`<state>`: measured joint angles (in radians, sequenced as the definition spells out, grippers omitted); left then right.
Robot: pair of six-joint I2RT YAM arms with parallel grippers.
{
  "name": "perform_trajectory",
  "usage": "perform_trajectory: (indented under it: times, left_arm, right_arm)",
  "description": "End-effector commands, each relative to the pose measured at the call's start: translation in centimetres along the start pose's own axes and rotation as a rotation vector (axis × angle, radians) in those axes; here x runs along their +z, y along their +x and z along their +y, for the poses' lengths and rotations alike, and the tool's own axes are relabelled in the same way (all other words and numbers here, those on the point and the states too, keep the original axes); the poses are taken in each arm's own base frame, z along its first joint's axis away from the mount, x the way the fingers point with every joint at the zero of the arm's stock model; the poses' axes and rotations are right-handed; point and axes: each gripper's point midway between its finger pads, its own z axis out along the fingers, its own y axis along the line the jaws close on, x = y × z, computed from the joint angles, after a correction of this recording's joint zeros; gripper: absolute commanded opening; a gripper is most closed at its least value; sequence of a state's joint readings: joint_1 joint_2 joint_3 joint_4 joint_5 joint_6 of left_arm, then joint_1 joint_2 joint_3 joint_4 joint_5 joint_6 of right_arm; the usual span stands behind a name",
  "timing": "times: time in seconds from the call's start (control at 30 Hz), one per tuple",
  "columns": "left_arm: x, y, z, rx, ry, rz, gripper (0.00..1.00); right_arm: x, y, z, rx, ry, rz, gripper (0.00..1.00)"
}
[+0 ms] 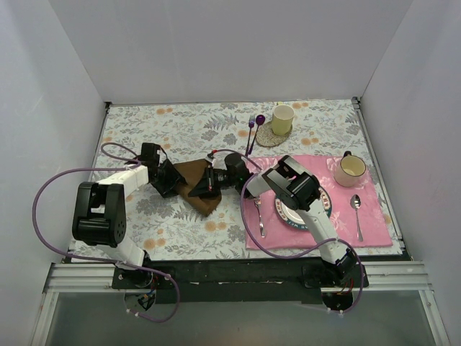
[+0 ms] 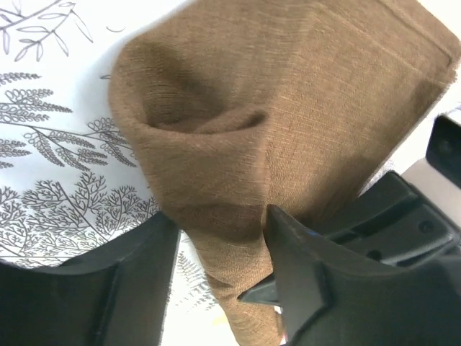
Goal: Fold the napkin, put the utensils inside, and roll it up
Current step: Roll the napkin with the utensil
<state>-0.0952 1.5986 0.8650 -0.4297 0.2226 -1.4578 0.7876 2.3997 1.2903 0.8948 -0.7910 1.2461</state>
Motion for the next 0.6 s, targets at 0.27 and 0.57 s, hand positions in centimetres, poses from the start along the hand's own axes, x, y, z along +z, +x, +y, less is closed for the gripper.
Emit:
perform_trajectory:
  times: [0.27,0.57]
  left_arm:
    - [1.9,-1.9,1.9,0.073,-0.119,-0.057,0.14]
    - [1.9,-1.0,0.9,0.095,-0.079,0.02,0.04]
  right_arm:
    - [-2.3,0.2,-3.5,-0.346,0.32,0.039,0.35]
    - [-3.7,-1.9,-0.2,-0.844,0.682,0.046,0.62]
